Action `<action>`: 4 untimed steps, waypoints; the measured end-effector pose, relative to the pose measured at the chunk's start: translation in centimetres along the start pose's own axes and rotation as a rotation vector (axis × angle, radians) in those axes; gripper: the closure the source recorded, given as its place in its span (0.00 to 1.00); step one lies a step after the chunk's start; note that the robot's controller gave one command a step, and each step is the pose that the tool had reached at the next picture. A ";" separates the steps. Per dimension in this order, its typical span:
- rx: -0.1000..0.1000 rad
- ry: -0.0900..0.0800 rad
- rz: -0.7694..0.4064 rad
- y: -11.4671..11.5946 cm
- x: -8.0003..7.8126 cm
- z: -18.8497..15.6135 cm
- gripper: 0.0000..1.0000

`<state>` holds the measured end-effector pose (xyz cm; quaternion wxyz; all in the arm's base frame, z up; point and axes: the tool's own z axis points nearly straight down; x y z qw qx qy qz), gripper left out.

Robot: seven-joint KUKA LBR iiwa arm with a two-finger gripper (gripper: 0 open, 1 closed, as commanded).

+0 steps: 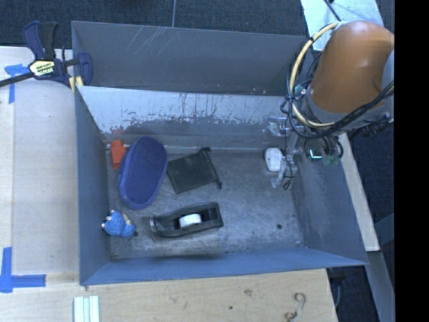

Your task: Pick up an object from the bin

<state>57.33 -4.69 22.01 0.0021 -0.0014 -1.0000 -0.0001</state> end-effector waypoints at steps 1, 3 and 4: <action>-0.004 -0.003 -0.061 7.8 -0.5 3.2 0.00; 0.001 -0.008 -0.428 8.4 -3.4 14.8 1.00; 0.004 -0.016 -0.491 7.3 -2.1 0.2 1.00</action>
Offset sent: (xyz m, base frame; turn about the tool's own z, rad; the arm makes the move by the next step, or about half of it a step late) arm 0.0047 0.0731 -0.0305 -0.0535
